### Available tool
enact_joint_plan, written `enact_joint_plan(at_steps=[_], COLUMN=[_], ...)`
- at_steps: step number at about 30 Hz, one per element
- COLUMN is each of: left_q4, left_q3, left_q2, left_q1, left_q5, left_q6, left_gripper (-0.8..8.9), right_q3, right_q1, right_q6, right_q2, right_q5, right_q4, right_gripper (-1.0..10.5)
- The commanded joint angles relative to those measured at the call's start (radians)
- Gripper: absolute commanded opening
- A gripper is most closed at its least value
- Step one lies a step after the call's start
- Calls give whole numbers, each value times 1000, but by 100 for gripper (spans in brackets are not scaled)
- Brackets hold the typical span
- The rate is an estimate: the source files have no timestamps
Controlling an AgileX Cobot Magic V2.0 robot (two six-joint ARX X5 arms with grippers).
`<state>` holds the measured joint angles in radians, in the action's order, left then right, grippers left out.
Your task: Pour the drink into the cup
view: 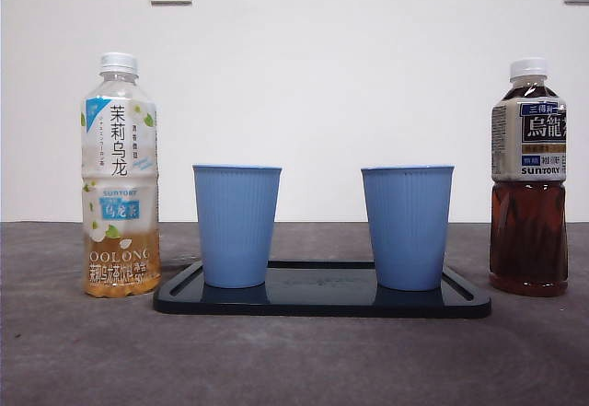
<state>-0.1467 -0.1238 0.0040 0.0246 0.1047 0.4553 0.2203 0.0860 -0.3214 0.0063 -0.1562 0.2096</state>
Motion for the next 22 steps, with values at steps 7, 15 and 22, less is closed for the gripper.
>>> enact_joint_plan(at_steps=[7,15,22], left_q4=[-103,-236,-432], left_q3=[-286,-626,-833], left_q2=[12,150,322], left_q1=[21,29,100], left_q5=[10,97,262], left_q6=[85,-29,-89], left_gripper=[15,15,15], right_q3=[329,607,787], right_q1=[4,4,13], right_q6=[-61,23,104], right_q2=[106,293,447], right_q5=[-70,-273,-399], right_q4=[194,400,495], right_gripper=[12,12,12])
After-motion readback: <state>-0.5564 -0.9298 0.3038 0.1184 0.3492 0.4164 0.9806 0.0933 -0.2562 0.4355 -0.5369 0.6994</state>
